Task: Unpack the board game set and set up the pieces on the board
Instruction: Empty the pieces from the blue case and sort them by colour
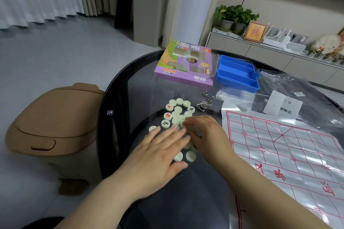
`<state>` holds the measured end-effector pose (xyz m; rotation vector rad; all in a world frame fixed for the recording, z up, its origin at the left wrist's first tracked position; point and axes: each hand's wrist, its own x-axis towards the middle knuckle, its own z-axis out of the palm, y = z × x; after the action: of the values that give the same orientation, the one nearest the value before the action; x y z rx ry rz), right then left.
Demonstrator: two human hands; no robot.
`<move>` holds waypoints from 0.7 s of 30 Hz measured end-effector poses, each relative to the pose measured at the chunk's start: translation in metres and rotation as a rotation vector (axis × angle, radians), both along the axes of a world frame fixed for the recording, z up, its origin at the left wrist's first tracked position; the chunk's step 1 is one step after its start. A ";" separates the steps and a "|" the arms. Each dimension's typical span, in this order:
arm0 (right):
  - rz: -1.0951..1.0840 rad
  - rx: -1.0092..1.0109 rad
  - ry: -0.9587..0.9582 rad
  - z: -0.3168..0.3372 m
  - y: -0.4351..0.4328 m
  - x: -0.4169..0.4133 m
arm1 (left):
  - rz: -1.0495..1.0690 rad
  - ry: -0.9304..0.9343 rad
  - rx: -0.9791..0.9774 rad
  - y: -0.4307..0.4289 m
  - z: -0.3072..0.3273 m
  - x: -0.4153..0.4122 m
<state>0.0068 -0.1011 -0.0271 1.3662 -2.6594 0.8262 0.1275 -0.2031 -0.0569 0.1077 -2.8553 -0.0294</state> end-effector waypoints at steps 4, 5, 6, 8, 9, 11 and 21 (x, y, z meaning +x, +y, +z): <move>-0.031 -0.008 0.030 0.003 -0.006 -0.002 | -0.019 -0.005 -0.024 -0.001 0.001 0.000; -0.034 -0.018 0.023 0.004 -0.006 -0.001 | -0.025 0.003 -0.023 -0.001 0.001 0.000; -0.030 -0.032 0.037 0.004 -0.007 0.001 | -0.026 0.006 -0.017 -0.001 0.002 0.000; -0.009 -0.034 0.072 0.006 -0.007 0.002 | -0.022 0.010 0.012 -0.001 0.004 0.001; -0.022 -0.050 0.076 0.009 -0.006 0.001 | -0.019 0.019 0.035 -0.002 0.005 0.002; -0.024 -0.078 0.030 0.014 0.002 -0.002 | 0.001 0.012 0.079 -0.005 0.007 0.003; 0.013 -0.094 -0.054 0.005 0.019 0.015 | 0.063 -0.042 0.094 -0.006 0.011 0.005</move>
<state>0.0220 -0.0822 -0.0217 1.3605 -2.6163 0.9889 0.1325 -0.2088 -0.0462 0.2200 -2.8903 -0.1496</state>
